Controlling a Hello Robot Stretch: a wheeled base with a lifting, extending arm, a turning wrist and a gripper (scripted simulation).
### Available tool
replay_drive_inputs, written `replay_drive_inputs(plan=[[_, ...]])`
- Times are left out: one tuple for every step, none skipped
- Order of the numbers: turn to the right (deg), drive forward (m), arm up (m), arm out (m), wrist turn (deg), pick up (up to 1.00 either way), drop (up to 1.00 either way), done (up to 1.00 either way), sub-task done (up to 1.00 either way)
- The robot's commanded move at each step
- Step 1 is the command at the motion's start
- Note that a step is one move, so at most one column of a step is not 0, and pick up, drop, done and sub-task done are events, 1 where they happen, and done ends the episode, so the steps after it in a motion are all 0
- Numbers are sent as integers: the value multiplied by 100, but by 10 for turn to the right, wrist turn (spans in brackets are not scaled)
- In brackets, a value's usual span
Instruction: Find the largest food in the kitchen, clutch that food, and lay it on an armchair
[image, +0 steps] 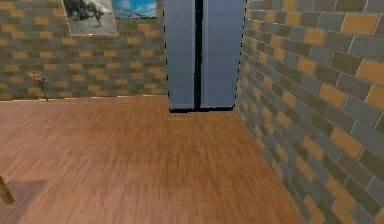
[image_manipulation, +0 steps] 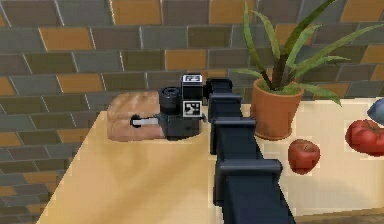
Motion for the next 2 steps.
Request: replay_drive_inputs(plan=[[0, 0, 0, 0, -450, 0, 0, 0, 0], [0, 0, 0, 0, -450, 0, 0, 0, 0]])
